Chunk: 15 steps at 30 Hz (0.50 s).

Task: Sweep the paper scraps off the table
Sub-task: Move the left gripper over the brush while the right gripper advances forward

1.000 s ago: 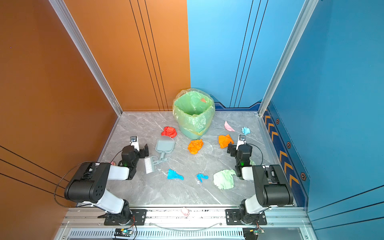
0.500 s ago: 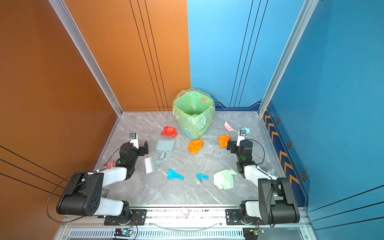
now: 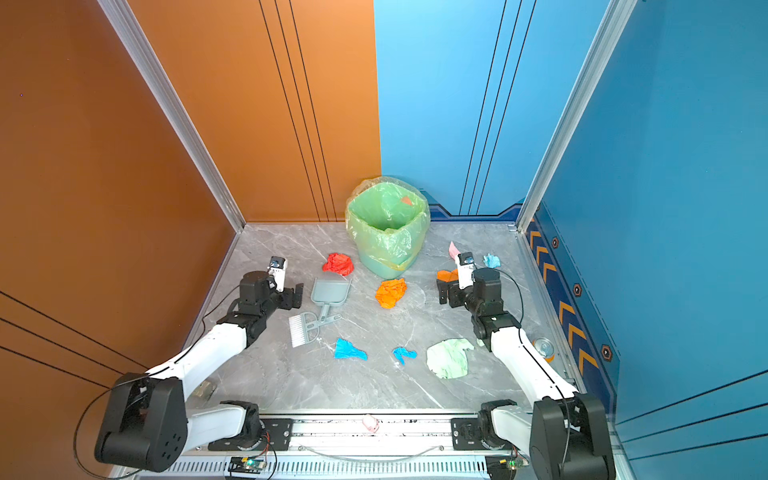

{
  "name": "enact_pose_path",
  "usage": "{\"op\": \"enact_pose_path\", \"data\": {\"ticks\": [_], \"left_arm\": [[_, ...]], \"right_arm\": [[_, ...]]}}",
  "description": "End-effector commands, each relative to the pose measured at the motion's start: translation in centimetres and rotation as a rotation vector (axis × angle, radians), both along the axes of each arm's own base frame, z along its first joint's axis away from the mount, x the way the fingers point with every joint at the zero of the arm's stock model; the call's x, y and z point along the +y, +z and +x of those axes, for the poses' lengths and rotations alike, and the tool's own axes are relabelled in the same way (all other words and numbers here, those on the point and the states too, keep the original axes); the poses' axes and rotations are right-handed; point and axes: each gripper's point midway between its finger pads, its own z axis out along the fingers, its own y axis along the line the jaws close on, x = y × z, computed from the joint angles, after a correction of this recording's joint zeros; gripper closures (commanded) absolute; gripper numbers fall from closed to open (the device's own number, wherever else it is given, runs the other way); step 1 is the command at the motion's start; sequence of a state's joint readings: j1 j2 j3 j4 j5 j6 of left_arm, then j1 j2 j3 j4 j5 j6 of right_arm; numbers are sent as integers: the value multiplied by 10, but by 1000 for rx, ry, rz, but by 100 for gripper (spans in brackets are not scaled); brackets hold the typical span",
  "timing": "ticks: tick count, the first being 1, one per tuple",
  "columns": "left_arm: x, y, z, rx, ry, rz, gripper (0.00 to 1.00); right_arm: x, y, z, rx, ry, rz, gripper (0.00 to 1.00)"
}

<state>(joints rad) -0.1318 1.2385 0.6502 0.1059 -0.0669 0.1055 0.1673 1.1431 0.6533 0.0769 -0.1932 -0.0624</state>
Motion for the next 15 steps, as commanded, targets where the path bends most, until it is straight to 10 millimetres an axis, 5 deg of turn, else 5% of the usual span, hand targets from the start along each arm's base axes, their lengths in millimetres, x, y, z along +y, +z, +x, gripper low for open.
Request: {"op": "enact_pose_path", "data": {"ticks": [1, 7, 15], "left_arm": [[-12, -12, -23, 147, -78, 48, 2], [-19, -14, -39, 194, -152, 175, 2], [-17, -14, -59, 172, -207, 392, 2]], "right_arm": [[31, -10, -25, 82, 169, -36, 0], [70, -16, -43, 118, 333, -71, 0], [98, -23, -51, 161, 446, -71, 0]]}}
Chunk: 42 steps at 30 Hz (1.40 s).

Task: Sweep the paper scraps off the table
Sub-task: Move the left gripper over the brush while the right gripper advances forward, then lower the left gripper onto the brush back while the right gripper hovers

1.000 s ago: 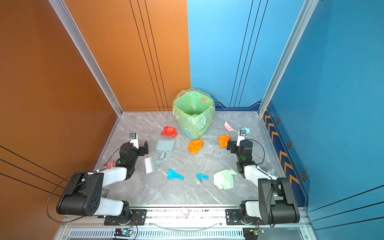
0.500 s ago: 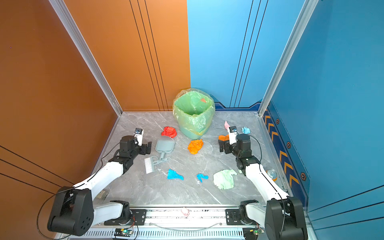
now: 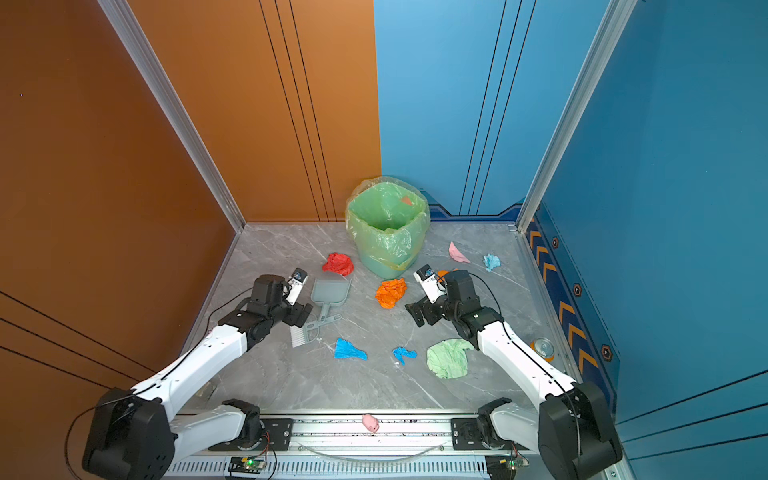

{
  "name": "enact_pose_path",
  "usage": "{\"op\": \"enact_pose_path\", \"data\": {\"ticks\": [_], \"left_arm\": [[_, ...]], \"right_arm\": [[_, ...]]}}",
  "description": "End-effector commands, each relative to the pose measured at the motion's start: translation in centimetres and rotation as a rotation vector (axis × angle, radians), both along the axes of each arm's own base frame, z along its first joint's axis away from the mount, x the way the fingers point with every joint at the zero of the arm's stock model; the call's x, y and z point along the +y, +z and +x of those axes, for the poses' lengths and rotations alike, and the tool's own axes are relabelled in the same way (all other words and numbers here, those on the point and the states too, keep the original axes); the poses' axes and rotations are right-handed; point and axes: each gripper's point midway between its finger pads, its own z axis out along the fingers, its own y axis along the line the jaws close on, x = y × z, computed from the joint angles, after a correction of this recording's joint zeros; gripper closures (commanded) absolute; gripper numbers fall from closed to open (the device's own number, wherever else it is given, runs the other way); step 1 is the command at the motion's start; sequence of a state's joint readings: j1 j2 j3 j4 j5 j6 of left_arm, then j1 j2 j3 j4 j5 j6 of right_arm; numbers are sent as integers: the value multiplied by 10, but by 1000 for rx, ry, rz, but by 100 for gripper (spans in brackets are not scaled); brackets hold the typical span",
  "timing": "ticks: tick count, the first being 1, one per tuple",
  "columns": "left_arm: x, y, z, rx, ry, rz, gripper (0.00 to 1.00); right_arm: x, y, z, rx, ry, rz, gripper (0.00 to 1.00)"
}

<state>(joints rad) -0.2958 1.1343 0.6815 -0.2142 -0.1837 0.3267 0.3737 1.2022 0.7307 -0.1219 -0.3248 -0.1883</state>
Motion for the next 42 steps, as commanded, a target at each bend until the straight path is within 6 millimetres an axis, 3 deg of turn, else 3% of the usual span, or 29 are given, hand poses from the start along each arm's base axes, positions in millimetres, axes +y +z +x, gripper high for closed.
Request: {"op": "enact_pose_path", "data": {"ticks": [1, 9, 15, 19, 42], "left_arm": [[11, -1, -12, 4, -24, 125, 2], [8, 7, -19, 34, -115, 189, 2], [-7, -10, -33, 165, -310, 240, 2], [-5, -22, -42, 262, -381, 277, 2], [-9, -53, -49, 432, -502, 257, 3]], "right_arm": [[14, 1, -7, 24, 76, 1, 0], [24, 5, -16, 2, 126, -10, 0], [27, 11, -23, -37, 143, -2, 0], [31, 14, -25, -50, 153, 3, 0], [51, 14, -23, -61, 177, -20, 0]]}}
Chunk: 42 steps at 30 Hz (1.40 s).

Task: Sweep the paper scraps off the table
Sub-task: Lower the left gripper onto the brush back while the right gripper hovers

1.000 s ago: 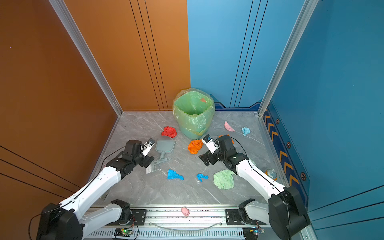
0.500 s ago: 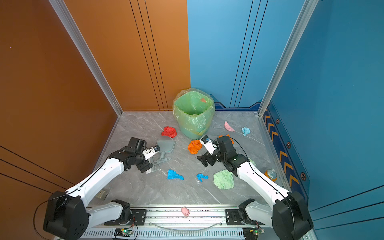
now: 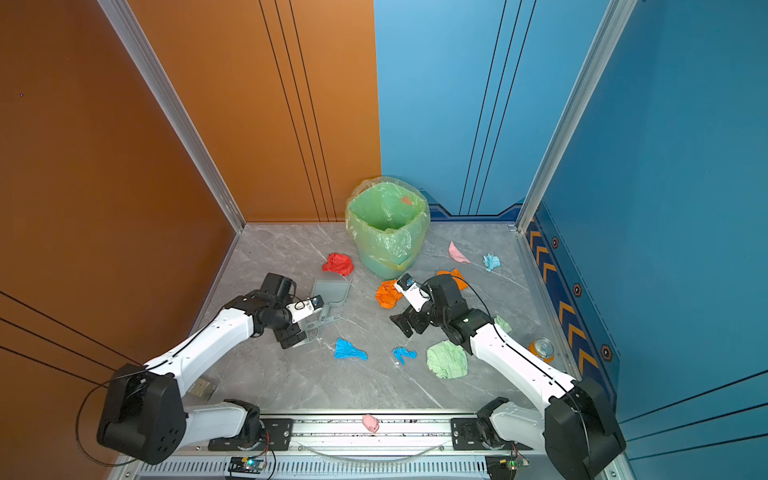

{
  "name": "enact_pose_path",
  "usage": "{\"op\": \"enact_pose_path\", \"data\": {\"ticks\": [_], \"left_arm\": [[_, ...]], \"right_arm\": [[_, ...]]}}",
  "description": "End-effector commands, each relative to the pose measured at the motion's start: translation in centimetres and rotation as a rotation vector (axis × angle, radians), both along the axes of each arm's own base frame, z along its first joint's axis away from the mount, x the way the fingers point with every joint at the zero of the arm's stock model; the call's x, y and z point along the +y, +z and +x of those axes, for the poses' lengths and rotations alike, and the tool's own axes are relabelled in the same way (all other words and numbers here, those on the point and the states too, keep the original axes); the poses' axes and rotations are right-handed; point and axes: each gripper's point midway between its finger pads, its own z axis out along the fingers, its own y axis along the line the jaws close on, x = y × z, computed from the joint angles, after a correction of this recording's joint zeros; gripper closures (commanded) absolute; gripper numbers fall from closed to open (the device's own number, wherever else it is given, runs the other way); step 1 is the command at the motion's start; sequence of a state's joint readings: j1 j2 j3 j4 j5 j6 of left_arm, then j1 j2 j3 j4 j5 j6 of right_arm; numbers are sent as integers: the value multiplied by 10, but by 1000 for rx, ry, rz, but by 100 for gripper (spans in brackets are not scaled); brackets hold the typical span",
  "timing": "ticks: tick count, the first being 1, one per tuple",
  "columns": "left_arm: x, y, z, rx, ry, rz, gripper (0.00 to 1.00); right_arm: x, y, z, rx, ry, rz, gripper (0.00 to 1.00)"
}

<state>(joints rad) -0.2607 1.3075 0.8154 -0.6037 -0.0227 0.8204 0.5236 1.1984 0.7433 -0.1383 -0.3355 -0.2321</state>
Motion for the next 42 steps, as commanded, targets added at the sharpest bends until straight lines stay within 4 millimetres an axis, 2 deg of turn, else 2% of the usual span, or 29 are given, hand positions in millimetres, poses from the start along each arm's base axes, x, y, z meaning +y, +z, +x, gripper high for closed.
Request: {"op": "enact_pose_path", "data": {"ticks": [1, 13, 20, 42], "left_arm": [[-6, 1, -1, 36, -35, -16, 2], [-16, -7, 4, 71, -67, -17, 0], [-14, -14, 4, 91, -66, 16, 4], [-19, -15, 5, 101, -81, 6, 12]], "right_arm": [[6, 9, 8, -35, -4, 1, 0], [12, 10, 9, -42, 0, -1, 0], [13, 8, 10, -38, 1, -7, 0], [20, 8, 12, -36, 17, -12, 0]]}}
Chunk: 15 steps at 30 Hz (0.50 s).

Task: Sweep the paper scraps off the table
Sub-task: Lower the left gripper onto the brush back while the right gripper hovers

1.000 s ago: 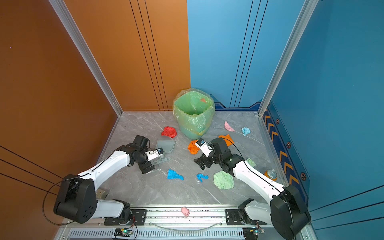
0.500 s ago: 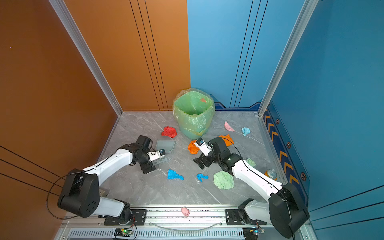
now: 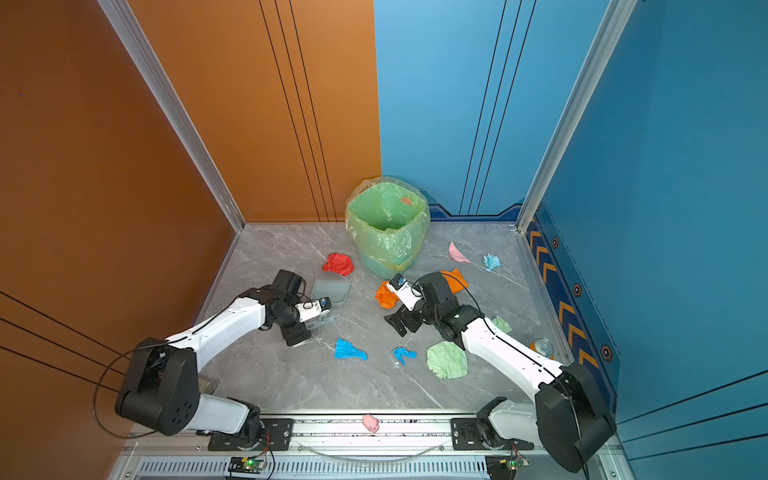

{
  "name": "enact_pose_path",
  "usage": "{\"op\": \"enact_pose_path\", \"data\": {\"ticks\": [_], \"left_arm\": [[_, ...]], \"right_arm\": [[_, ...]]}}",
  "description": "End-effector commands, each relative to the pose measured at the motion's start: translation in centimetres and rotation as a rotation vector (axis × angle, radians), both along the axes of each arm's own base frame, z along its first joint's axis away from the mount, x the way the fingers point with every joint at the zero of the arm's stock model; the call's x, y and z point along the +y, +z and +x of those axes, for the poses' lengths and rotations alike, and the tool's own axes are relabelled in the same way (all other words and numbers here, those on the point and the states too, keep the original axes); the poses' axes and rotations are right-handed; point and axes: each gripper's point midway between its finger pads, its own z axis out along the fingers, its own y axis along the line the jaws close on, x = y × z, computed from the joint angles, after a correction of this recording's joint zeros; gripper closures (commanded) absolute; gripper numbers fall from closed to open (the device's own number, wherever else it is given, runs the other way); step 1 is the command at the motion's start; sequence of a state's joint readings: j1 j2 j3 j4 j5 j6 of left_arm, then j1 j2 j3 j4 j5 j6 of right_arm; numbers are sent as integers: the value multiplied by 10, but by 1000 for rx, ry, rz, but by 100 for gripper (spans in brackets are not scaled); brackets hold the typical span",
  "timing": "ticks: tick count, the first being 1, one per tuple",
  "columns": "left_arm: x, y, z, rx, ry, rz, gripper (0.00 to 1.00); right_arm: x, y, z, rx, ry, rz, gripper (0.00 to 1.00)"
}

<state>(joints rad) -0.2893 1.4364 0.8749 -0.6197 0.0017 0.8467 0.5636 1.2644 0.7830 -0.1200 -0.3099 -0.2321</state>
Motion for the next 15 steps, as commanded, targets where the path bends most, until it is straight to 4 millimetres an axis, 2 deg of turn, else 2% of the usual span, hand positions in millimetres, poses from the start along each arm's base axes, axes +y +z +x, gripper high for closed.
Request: {"op": "enact_pose_path", "data": {"ticks": [1, 12, 13, 15], "left_arm": [[-4, 2, 0, 16, -19, -2, 12], [-4, 0, 0, 25, -26, 5, 13], [-4, -1, 0, 28, -27, 5, 18], [-5, -1, 1, 26, -32, 2, 19]], "right_arm": [[4, 12, 6, -36, -3, 5, 0], [3, 10, 6, -36, -9, -5, 0], [4, 9, 6, -35, -7, -5, 0], [4, 9, 6, -37, -6, -7, 0]]}}
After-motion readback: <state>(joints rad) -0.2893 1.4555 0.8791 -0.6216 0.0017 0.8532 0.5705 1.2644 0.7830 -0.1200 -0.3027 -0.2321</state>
